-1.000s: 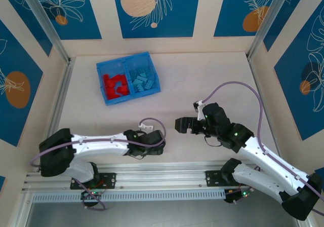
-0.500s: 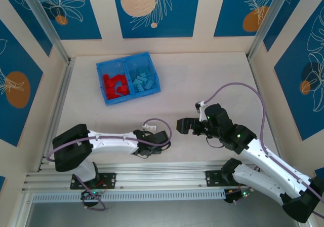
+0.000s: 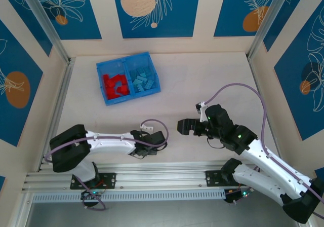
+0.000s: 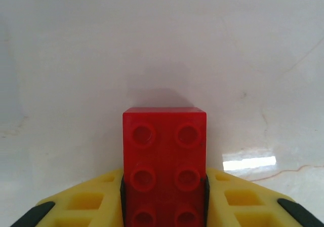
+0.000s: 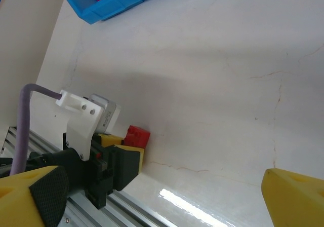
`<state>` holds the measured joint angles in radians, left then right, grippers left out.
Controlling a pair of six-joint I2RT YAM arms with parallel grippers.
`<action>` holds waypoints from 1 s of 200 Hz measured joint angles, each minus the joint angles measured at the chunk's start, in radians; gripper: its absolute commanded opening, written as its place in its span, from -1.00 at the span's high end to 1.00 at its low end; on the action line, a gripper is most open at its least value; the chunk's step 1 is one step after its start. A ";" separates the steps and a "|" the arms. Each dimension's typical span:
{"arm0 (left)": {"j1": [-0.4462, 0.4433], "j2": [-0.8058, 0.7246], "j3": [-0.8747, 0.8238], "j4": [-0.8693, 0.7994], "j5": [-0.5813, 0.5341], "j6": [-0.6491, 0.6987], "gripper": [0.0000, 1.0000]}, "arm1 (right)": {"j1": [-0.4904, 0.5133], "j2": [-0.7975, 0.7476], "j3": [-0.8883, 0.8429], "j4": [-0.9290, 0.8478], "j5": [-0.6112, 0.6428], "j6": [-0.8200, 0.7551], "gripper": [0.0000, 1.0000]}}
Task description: Sort the legos into containers by color
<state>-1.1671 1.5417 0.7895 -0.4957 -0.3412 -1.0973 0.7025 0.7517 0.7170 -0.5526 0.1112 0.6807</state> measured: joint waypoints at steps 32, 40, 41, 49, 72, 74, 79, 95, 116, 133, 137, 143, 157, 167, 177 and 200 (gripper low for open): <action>0.114 -0.151 -0.016 -0.020 0.004 0.084 0.51 | 0.000 -0.005 -0.002 0.006 -0.043 -0.001 -0.98; 0.159 -0.196 -0.015 -0.018 0.014 0.115 0.51 | 0.000 -0.005 -0.004 0.015 -0.061 -0.001 -0.97; 0.163 -0.200 -0.015 -0.018 0.015 0.115 0.51 | 0.000 -0.005 -0.005 0.016 -0.062 -0.001 -0.97; 0.215 -0.244 -0.010 -0.018 0.019 0.153 0.51 | 0.000 -0.005 -0.008 0.024 -0.081 -0.001 -0.97; 0.361 -0.309 0.046 -0.027 0.026 0.274 0.51 | 0.001 -0.005 -0.014 0.058 -0.140 -0.001 -0.97; 0.377 -0.311 0.058 -0.030 0.027 0.289 0.51 | 0.001 -0.005 -0.015 0.061 -0.143 -0.001 -0.97; 0.404 -0.312 0.077 -0.031 0.025 0.312 0.51 | 0.002 -0.005 -0.018 0.075 -0.154 -0.001 -0.97; 0.521 -0.300 0.167 -0.037 0.038 0.401 0.51 | 0.008 -0.005 -0.020 0.100 -0.171 0.000 -0.97; 0.679 -0.239 0.294 -0.013 0.052 0.487 0.51 | 0.011 -0.004 -0.020 0.120 -0.173 0.000 -0.96; 0.794 -0.139 0.401 0.011 0.079 0.531 0.51 | 0.011 -0.004 -0.020 0.118 -0.172 -0.001 -0.97; 0.817 -0.112 0.428 0.013 0.090 0.537 0.51 | 0.011 -0.004 -0.020 0.118 -0.171 -0.001 -0.96; 0.848 -0.063 0.471 0.018 0.101 0.547 0.51 | 0.011 -0.004 -0.020 0.117 -0.171 -0.001 -0.96; 0.906 0.064 0.581 0.023 0.115 0.561 0.51 | 0.011 -0.005 -0.020 0.113 -0.167 -0.001 -0.96; 0.938 0.167 0.673 0.026 0.129 0.569 0.51 | 0.011 -0.006 -0.020 0.110 -0.167 -0.003 -0.97; 0.963 0.264 0.766 0.015 0.139 0.570 0.50 | 0.011 -0.009 -0.020 0.110 -0.164 -0.004 -0.96; 1.001 0.470 0.981 -0.015 0.158 0.574 0.43 | 0.011 -0.011 -0.020 0.109 -0.164 -0.005 -0.96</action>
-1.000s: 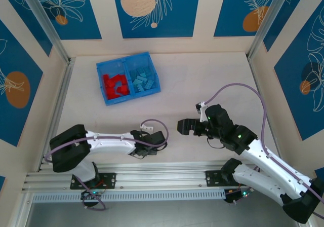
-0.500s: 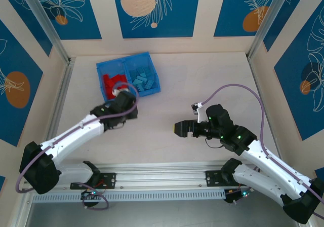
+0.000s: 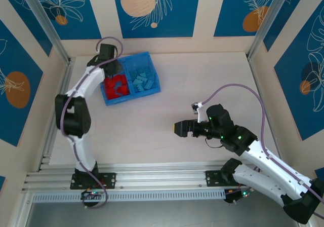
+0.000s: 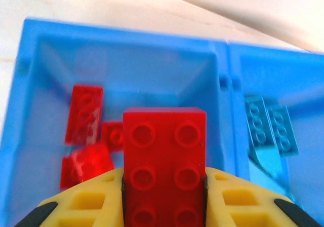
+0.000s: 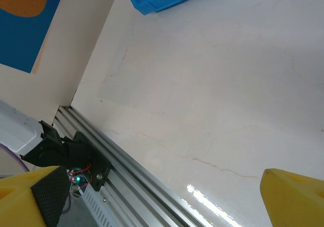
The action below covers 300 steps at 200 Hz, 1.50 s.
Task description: Sort the legos into containers by color
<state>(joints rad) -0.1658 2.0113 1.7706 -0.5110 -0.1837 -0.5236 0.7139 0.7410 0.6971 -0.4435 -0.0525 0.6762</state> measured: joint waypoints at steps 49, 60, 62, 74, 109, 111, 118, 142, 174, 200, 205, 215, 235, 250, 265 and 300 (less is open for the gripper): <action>0.032 0.205 0.278 -0.073 0.036 -0.007 0.15 | 0.000 0.000 0.000 -0.021 0.000 0.000 -0.96; 0.034 0.209 0.288 -0.079 0.050 -0.018 0.11 | 0.000 0.000 0.000 -0.021 0.001 0.000 -0.96; 0.034 0.209 0.288 -0.081 0.051 -0.017 0.10 | 0.000 0.000 0.000 -0.021 0.002 0.000 -0.97; 0.034 0.209 0.290 -0.084 0.065 -0.021 0.01 | 0.000 0.000 0.000 -0.021 0.003 0.000 -0.96; 0.034 0.177 0.254 -0.079 0.092 -0.024 -0.01 | 0.000 0.003 0.000 -0.020 0.003 0.001 -0.96; 0.034 0.171 0.245 -0.078 0.095 -0.024 -0.01 | 0.000 0.003 0.000 -0.020 0.003 0.001 -0.96; 0.034 0.143 0.212 -0.073 0.103 -0.024 -0.01 | 0.000 0.003 0.000 -0.020 0.003 0.001 -0.96; 0.032 -0.065 -0.015 -0.014 0.128 -0.032 -0.01 | 0.000 0.003 0.000 -0.024 0.033 0.004 -0.97; -0.010 -0.531 -0.436 0.101 0.119 -0.045 -0.02 | -0.002 0.001 0.002 -0.078 0.192 0.003 -1.00; -0.126 -0.867 -0.695 0.157 0.053 0.000 -0.06 | -0.024 -0.005 0.002 -0.125 0.414 -0.021 -0.99; -0.151 -0.927 -0.745 0.165 0.042 0.012 -0.08 | -0.032 -0.008 0.002 -0.126 0.452 -0.031 -0.99; -0.184 -1.023 -0.840 0.176 0.027 0.043 -0.15 | -0.054 -0.014 -0.005 -0.117 0.531 -0.057 -0.99; -0.191 -1.186 -1.050 0.197 -0.031 0.102 -0.30 | -0.118 -0.019 -0.043 -0.068 0.686 -0.116 -1.00; -0.191 -1.289 -1.204 0.215 -0.087 0.152 -0.47 | -0.201 -0.003 -0.098 -0.004 0.772 -0.169 -0.99; -0.191 -1.362 -1.336 0.256 -0.140 0.192 -0.73 | -0.310 0.034 -0.180 0.106 0.805 -0.238 -0.96; -0.184 -1.373 -1.453 0.354 -0.246 0.245 -1.00 | -0.541 0.223 -0.335 0.381 0.727 -0.332 -0.98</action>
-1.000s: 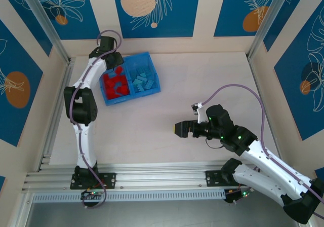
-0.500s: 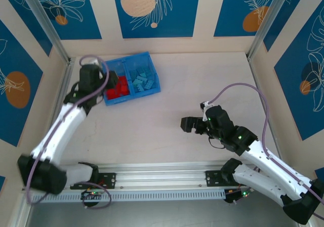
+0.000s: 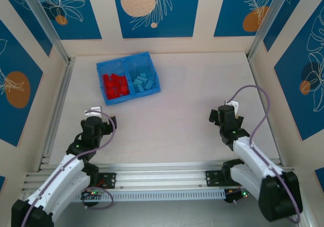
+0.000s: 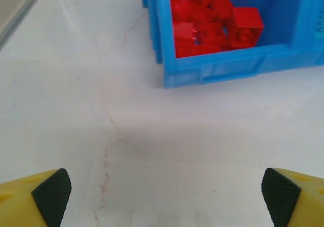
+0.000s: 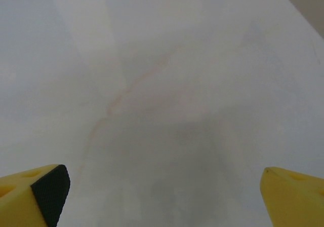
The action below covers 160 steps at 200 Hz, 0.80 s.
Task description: Sort the legos into containers by color
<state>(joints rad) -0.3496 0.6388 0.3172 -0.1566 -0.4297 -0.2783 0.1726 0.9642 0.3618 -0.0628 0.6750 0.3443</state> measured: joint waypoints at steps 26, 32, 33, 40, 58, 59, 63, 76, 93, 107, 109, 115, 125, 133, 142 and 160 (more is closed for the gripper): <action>0.018 0.062 -0.005 0.153 -0.029 0.105 -1.00 | -0.078 0.172 -0.014 0.202 -0.085 -0.052 -0.99; 0.021 0.084 -0.008 0.197 -0.034 0.133 -1.00 | -0.082 0.204 -0.014 0.262 -0.102 -0.069 -1.00; 0.022 0.087 -0.009 0.203 -0.035 0.136 -1.00 | -0.082 0.211 -0.014 0.279 -0.107 -0.073 -1.00; 0.032 0.119 -0.017 0.256 -0.035 0.163 -1.00 | -0.087 0.248 -0.015 0.354 -0.128 -0.092 -1.00; 0.085 0.216 -0.048 0.391 -0.021 0.215 -1.00 | -0.108 0.354 -0.010 0.533 -0.195 -0.125 -0.99; 0.090 0.226 -0.051 0.403 -0.016 0.216 -1.00 | -0.112 0.367 -0.010 0.550 -0.204 -0.125 -0.99; 0.106 0.248 -0.060 0.429 -0.007 0.226 -1.00 | -0.121 0.392 -0.008 0.592 -0.222 -0.129 -0.99; 0.158 0.325 -0.084 0.509 0.035 0.238 -1.00 | -0.148 0.508 0.016 0.691 -0.308 -0.157 -0.99; 0.212 0.452 -0.089 0.617 0.100 0.256 -1.00 | -0.154 0.565 0.017 0.744 -0.372 -0.172 -0.99; 0.238 0.549 -0.087 0.719 0.146 0.266 -1.00 | -0.152 0.566 0.018 0.785 -0.399 -0.181 -0.99; 0.241 0.565 -0.085 0.736 0.154 0.267 -1.00 | -0.152 0.566 0.018 0.789 -0.400 -0.182 -0.99; 0.256 0.612 -0.076 0.774 0.178 0.265 -1.00 | -0.150 0.566 0.018 0.808 -0.403 -0.183 -0.99; 0.290 0.695 -0.053 0.831 0.224 0.259 -1.00 | -0.146 0.566 0.018 0.827 -0.404 -0.187 -0.99; 0.317 0.771 -0.023 0.878 0.266 0.258 -1.00 | -0.146 0.566 0.018 0.838 -0.407 -0.189 -0.99; 0.328 0.848 0.006 0.929 0.303 0.263 -1.00 | -0.146 0.566 0.018 0.846 -0.410 -0.190 -0.99; 0.327 0.905 0.043 0.945 0.369 0.274 -1.00 | -0.146 0.566 0.018 0.859 -0.414 -0.190 -0.99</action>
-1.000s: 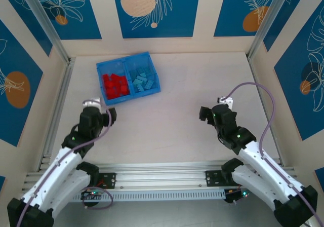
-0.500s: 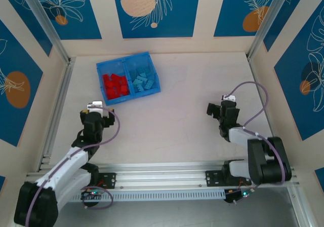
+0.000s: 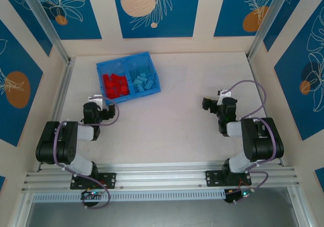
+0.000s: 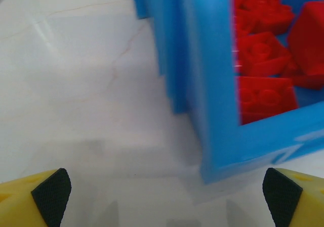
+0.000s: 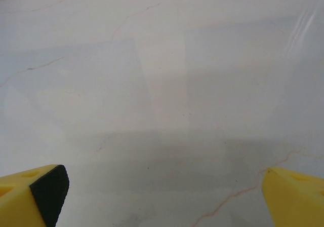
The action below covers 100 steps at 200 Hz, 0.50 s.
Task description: Sort the legos into containers by color
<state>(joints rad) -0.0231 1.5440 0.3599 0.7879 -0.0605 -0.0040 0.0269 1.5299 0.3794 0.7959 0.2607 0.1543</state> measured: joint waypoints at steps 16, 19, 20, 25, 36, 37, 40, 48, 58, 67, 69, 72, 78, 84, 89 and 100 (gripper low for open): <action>-0.002 0.001 0.008 0.014 0.031 0.009 -1.00 | 0.000 0.000 0.000 0.005 -0.001 0.000 -0.99; -0.002 0.001 0.009 0.016 0.035 0.012 -1.00 | 0.000 0.000 0.000 0.005 -0.001 0.000 -0.99; -0.002 0.001 0.009 0.018 0.035 0.012 -1.00 | 0.000 0.000 0.000 0.005 -0.002 0.000 -0.99; -0.002 0.001 0.010 0.022 0.039 0.014 -1.00 | 0.000 0.000 0.000 0.005 -0.003 0.000 -0.99; -0.007 0.001 0.013 0.028 0.042 0.015 -1.00 | 0.000 0.000 0.000 0.005 -0.003 0.000 -0.99; -0.008 0.001 0.013 0.028 0.042 0.015 -1.00 | 0.000 0.000 0.000 0.005 -0.003 0.000 -0.98; -0.009 0.001 0.013 0.029 0.042 0.016 -1.00 | 0.000 0.000 0.000 0.005 -0.003 0.000 -0.99; -0.013 0.001 0.014 0.031 0.042 0.022 -1.00 | 0.000 0.000 0.000 0.005 -0.003 0.000 -0.99; -0.019 0.001 0.015 0.031 0.042 0.028 -1.00 | 0.000 0.000 0.000 0.005 -0.003 0.000 -0.98; -0.023 0.001 0.015 0.031 0.043 0.034 -1.00 | 0.000 0.000 0.000 0.005 -0.003 -0.001 -0.99; -0.023 0.001 0.015 0.031 0.043 0.034 -1.00 | 0.000 0.000 0.000 0.005 -0.003 -0.001 -0.99; -0.023 0.001 0.016 0.031 0.043 0.034 -1.00 | 0.000 0.000 0.000 0.005 -0.003 -0.002 -0.98; -0.023 0.001 0.016 0.031 0.042 0.037 -1.00 | 0.000 0.000 0.000 0.005 -0.003 -0.003 -0.98; -0.023 0.001 0.016 0.031 0.042 0.038 -1.00 | 0.000 0.000 0.000 0.005 -0.003 -0.003 -0.98; -0.023 0.001 0.016 0.031 0.042 0.038 -1.00 | 0.000 0.000 0.000 0.005 -0.004 -0.003 -0.99; -0.023 0.001 0.018 0.031 0.042 0.040 -1.00 | 0.000 0.000 0.000 0.005 -0.004 -0.003 -0.99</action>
<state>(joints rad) -0.0463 1.5448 0.3775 0.8188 -0.0181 0.0360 0.0269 1.5299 0.3794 0.8005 0.2565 0.1509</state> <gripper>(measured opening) 0.998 0.993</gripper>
